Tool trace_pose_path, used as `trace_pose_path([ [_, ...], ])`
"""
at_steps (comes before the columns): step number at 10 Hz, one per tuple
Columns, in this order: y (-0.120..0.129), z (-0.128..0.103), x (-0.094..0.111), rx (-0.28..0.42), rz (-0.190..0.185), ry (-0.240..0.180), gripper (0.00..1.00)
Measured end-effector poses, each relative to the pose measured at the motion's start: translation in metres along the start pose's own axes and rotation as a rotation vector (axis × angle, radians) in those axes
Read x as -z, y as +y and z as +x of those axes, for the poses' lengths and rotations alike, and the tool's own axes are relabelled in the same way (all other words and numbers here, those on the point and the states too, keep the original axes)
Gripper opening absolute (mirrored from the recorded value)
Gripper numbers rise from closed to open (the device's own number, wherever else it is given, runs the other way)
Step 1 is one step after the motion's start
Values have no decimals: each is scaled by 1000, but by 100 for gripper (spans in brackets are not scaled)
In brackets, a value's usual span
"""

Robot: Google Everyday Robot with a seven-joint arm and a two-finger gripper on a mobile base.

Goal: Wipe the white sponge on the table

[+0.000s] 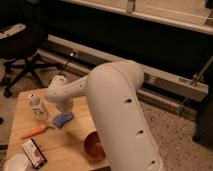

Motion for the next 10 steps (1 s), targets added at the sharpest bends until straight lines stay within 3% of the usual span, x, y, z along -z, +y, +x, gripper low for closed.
trace_pose_path([
  [6,-51,-49,-3,-49,69,-20,15],
  [10,-94,-55,-6,-108,101,-4,15],
])
